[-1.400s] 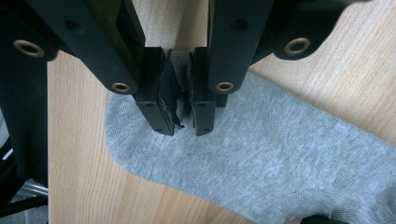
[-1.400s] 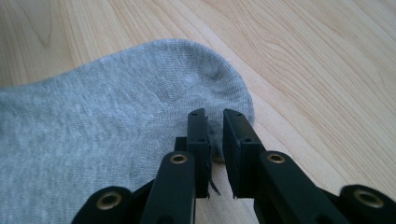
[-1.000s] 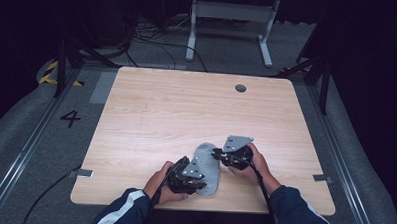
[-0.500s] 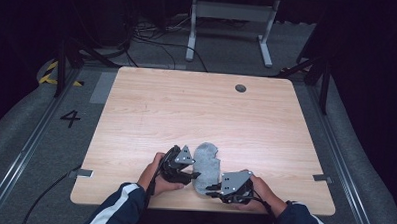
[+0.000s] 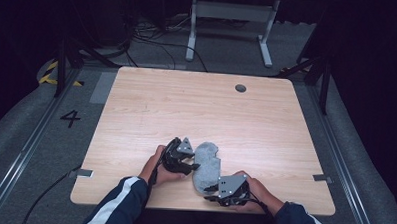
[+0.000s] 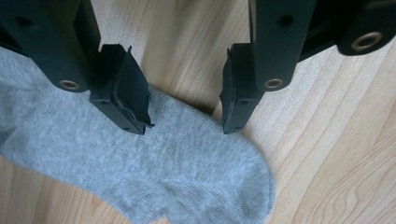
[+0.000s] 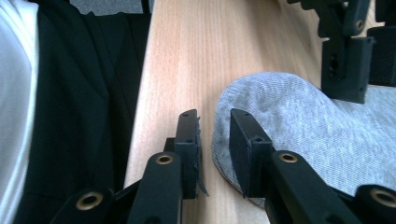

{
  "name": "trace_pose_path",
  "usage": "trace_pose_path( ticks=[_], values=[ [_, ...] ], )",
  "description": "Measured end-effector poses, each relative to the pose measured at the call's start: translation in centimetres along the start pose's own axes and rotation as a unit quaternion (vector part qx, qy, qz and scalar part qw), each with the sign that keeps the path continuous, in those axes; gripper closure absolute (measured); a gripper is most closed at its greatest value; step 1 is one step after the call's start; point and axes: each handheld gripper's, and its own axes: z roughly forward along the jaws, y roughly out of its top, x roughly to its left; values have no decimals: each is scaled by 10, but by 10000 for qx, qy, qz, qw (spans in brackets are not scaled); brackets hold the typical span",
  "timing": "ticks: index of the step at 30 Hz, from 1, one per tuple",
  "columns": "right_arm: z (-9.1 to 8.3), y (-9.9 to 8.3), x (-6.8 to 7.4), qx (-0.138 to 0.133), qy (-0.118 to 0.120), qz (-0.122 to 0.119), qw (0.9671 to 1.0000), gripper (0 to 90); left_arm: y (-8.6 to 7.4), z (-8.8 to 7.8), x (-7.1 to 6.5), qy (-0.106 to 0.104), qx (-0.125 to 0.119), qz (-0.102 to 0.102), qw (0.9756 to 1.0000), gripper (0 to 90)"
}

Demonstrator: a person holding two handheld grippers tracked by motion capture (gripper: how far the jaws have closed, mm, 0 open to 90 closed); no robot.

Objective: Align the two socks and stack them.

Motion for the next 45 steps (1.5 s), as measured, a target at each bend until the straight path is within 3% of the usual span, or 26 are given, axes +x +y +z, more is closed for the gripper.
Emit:
trace_pose_path(
  ticks=[7,11,17,24,29,33,37,41,45],
  values=[
    [1,-4,-6,-62,-166,-52,9998,826,-3,0,1,-16,-48,44,10000,534],
    [2,-6,-10,-117,-101,99,9998,863,-2,0,3,19,-60,74,10000,527],
    [-1,-8,-14,-127,-2,362,9993,893,-3,0,4,161,-71,-77,9998,483],
    [-14,-1,-11,-196,-117,234,9995,894,-1,-2,5,319,-39,-299,9990,419],
    [-24,3,-8,-259,-142,142,9995,895,1,-3,4,319,-193,-407,9985,375],
    [-26,5,-5,-210,-143,83,9996,895,5,1,2,289,-203,-355,9987,358],
    [-31,6,-1,-197,-192,83,9996,895,10,11,-1,198,-33,-225,9995,339],
    [-37,6,2,-181,-261,93,9995,895,13,18,-1,74,-124,-325,9994,305],
    [-49,3,10,-178,-439,144,9988,895,21,28,-9,40,-170,-158,9997,298]
  ],
)
